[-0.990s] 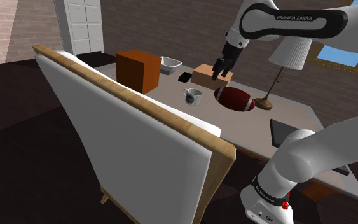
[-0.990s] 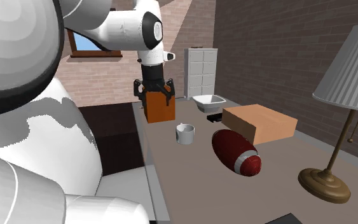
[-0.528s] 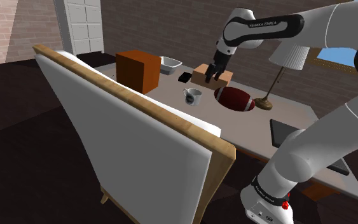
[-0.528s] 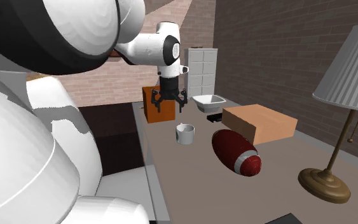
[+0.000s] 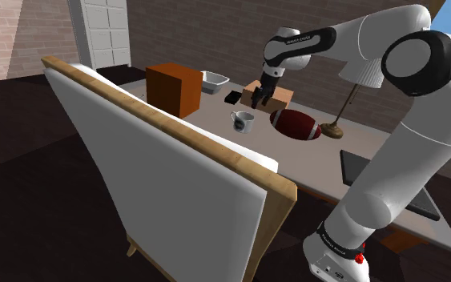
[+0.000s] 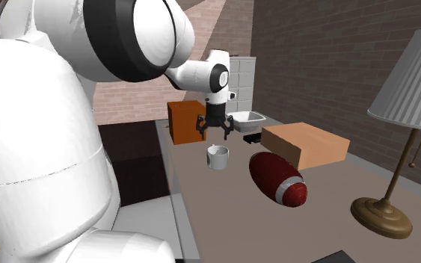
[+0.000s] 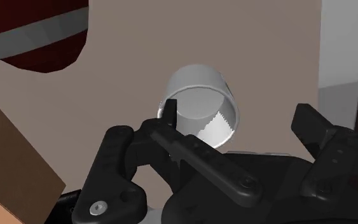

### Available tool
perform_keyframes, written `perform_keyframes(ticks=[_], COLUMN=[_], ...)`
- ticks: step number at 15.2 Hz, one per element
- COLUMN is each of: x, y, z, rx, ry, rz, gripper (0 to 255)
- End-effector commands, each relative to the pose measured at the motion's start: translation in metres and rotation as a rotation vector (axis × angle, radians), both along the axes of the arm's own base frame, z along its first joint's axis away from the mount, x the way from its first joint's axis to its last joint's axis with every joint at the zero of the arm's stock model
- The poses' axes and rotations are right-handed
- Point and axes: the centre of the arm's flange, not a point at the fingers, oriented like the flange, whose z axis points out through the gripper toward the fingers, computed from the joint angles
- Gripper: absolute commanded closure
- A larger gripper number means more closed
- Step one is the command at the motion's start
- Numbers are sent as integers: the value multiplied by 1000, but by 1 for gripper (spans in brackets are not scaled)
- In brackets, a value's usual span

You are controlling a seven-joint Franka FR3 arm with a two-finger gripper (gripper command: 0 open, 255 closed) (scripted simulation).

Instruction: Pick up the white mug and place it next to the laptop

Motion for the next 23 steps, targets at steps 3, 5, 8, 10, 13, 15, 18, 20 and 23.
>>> perform_keyframes(ticks=[3,5,8,10,13,15,18,20,23], x=[34,51,76,79,80,80,81,81,81], y=[-32,-47,-69,-71,-70,-69,-69,-69,-69], z=[-35,-51,-76,-84,-99,-110,-118,-118,-118], rx=[10,16,24,25,25,25,25,25,25], ry=[15,23,35,36,36,36,36,36,36], rz=[6,8,12,12,12,12,12,12,12], gripper=[0,0,0,0,0,0,0,0,0])
